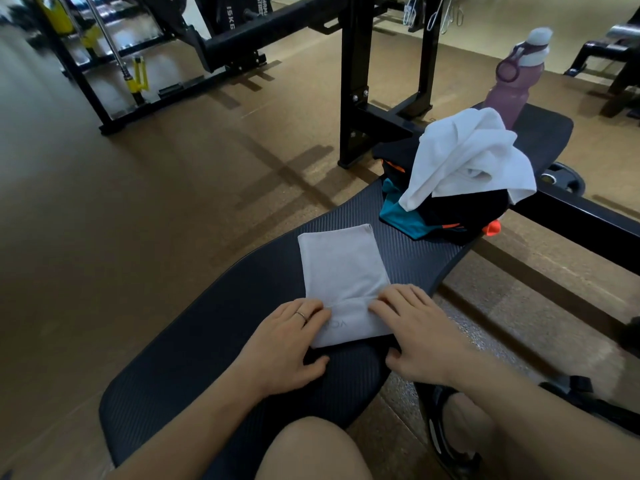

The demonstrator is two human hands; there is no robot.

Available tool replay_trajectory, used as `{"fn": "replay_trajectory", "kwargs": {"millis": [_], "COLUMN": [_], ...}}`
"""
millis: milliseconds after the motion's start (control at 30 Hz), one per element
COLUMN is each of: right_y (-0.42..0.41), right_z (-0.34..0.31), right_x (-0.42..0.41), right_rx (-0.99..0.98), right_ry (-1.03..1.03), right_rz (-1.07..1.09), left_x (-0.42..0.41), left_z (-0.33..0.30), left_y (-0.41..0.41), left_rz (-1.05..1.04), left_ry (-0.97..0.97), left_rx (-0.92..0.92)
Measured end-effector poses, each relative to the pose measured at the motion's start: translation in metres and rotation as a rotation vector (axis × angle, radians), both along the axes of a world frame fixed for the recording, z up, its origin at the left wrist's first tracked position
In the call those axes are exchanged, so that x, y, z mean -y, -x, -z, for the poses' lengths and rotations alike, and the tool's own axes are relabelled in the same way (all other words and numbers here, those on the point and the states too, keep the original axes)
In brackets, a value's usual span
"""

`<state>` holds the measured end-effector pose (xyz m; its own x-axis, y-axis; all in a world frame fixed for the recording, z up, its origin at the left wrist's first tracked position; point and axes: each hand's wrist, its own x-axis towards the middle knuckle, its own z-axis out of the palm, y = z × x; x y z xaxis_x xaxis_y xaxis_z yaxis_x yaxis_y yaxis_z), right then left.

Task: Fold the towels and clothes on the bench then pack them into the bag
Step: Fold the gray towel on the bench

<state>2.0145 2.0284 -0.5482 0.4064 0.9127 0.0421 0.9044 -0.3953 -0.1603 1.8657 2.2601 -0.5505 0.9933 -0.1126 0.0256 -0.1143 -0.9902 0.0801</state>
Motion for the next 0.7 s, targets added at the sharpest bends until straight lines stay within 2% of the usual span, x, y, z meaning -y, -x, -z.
{"fn": "replay_trajectory", "kwargs": {"millis": [100, 200, 267, 367, 500, 600, 700], "right_y": [-0.005, -0.012, -0.014, -0.016, -0.026, -0.035, -0.039], "right_z": [0.002, -0.001, -0.005, -0.011, -0.008, -0.003, 0.001], "right_x": [-0.006, -0.009, -0.009, -0.009, -0.015, -0.021, -0.027], "right_rx": [-0.007, -0.022, -0.074, -0.238, -0.550, -0.584, -0.652], "right_ry": [-0.034, -0.165, -0.274, -0.402, -0.396, -0.362, -0.361], "right_rz": [0.058, 0.130, 0.183, 0.240, 0.425, 0.495, 0.530], "left_x": [0.008, 0.017, 0.015, 0.006, -0.002, -0.001, 0.004], "left_z": [0.003, -0.001, -0.009, -0.020, -0.013, -0.003, 0.003], "left_y": [-0.009, -0.016, -0.017, -0.019, -0.027, -0.031, -0.033], "left_rz": [-0.086, -0.174, -0.271, -0.358, -0.465, -0.544, -0.583], "left_ry": [0.060, 0.147, 0.285, 0.518, 0.721, 0.785, 0.742], "left_rx": [0.037, 0.110, 0.141, 0.076, -0.005, 0.008, 0.054]}}
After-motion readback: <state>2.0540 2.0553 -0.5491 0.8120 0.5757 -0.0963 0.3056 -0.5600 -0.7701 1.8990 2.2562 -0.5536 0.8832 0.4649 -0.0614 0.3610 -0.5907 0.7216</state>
